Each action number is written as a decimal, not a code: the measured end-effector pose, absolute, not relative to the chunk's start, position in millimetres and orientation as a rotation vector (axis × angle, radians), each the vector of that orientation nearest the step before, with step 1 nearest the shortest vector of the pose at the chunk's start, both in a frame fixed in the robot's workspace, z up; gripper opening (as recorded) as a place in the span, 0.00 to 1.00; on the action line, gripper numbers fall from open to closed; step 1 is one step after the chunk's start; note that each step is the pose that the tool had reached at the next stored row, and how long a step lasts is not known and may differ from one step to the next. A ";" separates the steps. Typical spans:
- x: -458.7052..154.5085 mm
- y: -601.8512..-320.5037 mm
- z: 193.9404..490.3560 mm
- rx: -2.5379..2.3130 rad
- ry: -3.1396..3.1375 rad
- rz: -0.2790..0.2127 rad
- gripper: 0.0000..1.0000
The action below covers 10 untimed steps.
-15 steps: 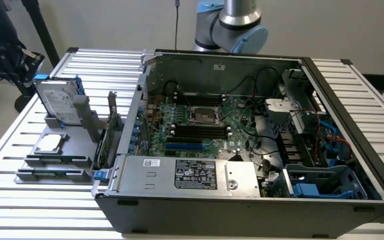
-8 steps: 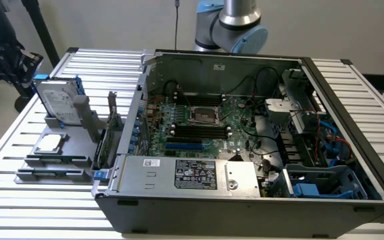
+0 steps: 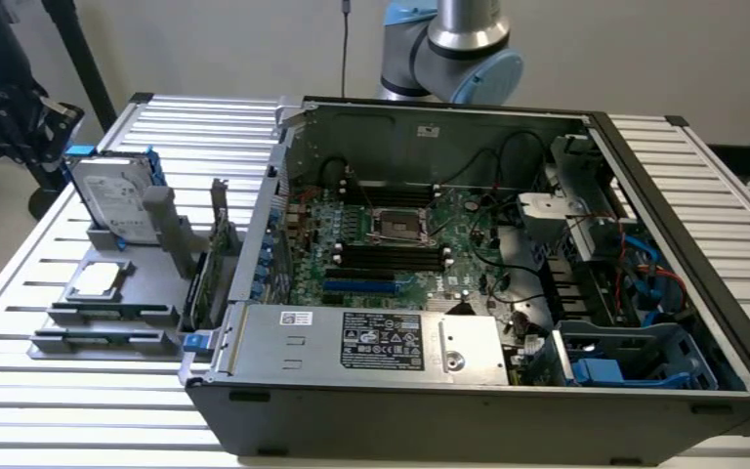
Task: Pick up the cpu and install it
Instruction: 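Pick up the cpu and move it towards the insertion slot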
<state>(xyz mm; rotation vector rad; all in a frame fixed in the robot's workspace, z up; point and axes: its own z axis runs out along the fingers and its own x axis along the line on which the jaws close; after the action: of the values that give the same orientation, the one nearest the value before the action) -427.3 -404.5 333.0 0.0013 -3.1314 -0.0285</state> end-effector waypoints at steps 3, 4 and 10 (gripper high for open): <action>-427.3 -404.5 333.0 0.001 -3.131 -0.028 0.11; -427.3 -404.5 333.0 0.001 -3.131 -0.028 0.11; -427.3 -404.5 333.0 0.001 -3.131 -0.029 0.30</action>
<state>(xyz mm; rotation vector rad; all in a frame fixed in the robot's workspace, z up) -427.3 -404.5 333.0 0.0013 -3.1315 -0.0285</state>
